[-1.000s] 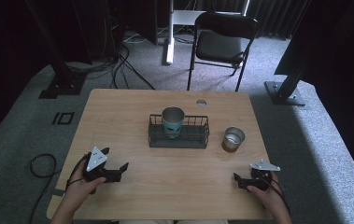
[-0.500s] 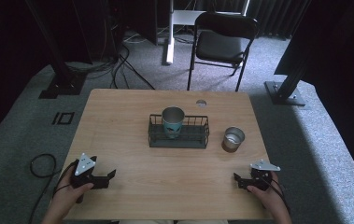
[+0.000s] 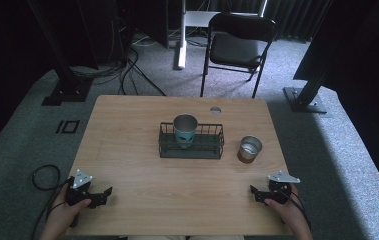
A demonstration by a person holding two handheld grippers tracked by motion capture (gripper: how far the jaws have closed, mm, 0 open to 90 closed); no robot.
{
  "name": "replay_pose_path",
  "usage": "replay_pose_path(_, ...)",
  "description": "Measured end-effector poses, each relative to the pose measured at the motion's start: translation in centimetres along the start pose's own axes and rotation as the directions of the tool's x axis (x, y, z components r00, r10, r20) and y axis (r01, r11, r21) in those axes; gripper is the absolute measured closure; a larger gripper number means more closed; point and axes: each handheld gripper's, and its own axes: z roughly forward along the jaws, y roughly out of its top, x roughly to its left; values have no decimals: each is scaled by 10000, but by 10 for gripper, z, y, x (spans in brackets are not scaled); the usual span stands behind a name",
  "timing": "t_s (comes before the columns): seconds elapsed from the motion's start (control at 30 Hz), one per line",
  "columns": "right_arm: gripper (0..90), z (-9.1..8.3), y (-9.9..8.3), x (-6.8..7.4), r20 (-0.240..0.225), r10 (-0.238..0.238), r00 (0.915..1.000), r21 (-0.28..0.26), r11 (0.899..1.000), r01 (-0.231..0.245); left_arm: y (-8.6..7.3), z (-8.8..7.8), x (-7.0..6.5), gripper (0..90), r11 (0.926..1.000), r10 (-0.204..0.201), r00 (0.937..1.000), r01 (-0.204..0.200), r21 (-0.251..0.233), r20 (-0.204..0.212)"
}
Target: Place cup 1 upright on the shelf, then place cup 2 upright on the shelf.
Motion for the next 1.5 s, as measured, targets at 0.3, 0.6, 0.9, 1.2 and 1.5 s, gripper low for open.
replay_pose_path(0.3,115,0,0,0,-9,-22,10000,11,10000,23,-1,10,-3,34,9984,-69,9998,80,565,-201)
replay_pose_path(0.6,116,0,0,-1,89,31,10000,-1,10000,-31,-1,14,-6,21,9989,-389,9979,402,238,-518)
replay_pose_path(0.9,126,1,4,-1,307,406,9987,-503,9980,-390,-1,15,-5,22,9983,-527,9966,542,222,-629)
replay_pose_path(1.2,126,-1,22,2,476,411,9980,-1275,9912,-348,-1,15,-5,22,9983,-531,9966,545,216,-628)
replay_pose_path(1.5,127,4,38,0,479,377,9981,-1681,9853,-291,-1,15,-5,22,9983,-531,9966,546,223,-626)
